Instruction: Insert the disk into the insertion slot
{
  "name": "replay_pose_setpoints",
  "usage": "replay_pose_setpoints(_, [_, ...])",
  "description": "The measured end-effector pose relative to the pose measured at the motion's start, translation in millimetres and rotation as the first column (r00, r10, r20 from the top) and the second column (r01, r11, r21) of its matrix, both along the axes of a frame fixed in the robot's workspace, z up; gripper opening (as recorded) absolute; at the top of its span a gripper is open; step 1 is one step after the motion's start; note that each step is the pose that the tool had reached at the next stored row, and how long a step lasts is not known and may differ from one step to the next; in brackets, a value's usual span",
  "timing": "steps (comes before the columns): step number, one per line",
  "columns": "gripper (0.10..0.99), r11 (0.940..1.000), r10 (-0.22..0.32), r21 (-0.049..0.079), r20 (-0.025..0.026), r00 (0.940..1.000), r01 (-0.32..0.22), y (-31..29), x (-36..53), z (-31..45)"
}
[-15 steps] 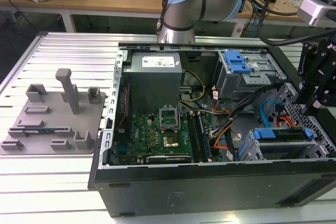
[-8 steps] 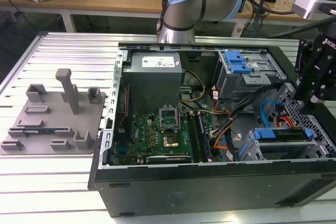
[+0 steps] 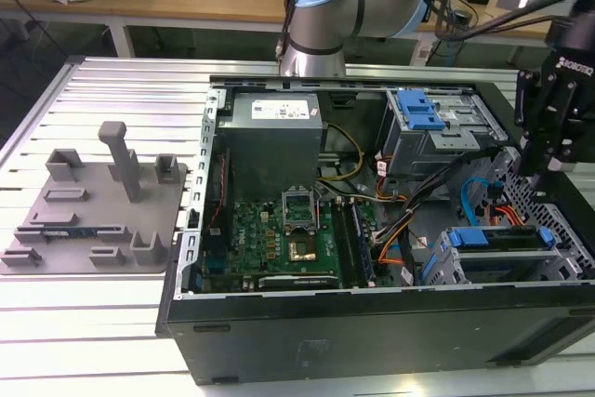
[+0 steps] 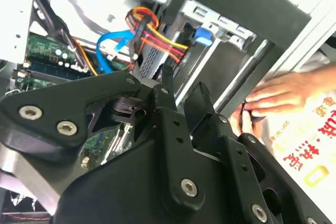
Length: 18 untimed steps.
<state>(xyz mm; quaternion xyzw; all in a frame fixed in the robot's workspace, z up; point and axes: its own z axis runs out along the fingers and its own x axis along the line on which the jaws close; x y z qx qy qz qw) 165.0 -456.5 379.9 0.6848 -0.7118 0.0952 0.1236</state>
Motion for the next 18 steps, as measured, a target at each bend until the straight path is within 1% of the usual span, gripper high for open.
replay_pose_setpoints(2, [0.361, 1.0000, 0.000, -0.002, 0.0001, 1.0000, 0.000, 4.4, -8.5, -0.5])
replay_pose_setpoints(3, [0.361, 1.0000, 0.000, -0.006, 0.0004, 1.0000, 0.000, 5.6, -15.4, -1.0])
replay_pose_setpoints(4, [0.361, 0.9999, 0.000, -0.013, 0.0025, 1.0000, 0.000, 6.5, -21.8, -2.4])
replay_pose_setpoints(5, [0.361, 0.9999, 0.000, -0.015, 0.0044, 1.0000, 0.000, 6.6, -23.3, -3.5])
replay_pose_setpoints(7, [0.361, 0.9998, 0.000, -0.019, 0.0054, 1.0000, 0.000, 6.7, -23.4, -4.7])
replay_pose_setpoints(11, [0.361, 0.9997, 0.000, -0.025, 0.0104, 0.9999, 0.000, 6.6, -23.6, -8.3])
replay_pose_setpoints(12, [0.361, 0.9997, 0.000, -0.026, 0.0112, 0.9999, 0.000, 6.7, -24.2, -9.0])
replay_pose_setpoints(14, [0.361, 0.9995, -0.001, -0.031, 0.0145, 0.9999, 0.001, 6.6, -26.9, -10.7])
replay_pose_setpoints(18, [0.361, 0.9992, -0.001, -0.040, 0.0182, 0.9998, 0.002, 6.7, -27.1, -12.7])
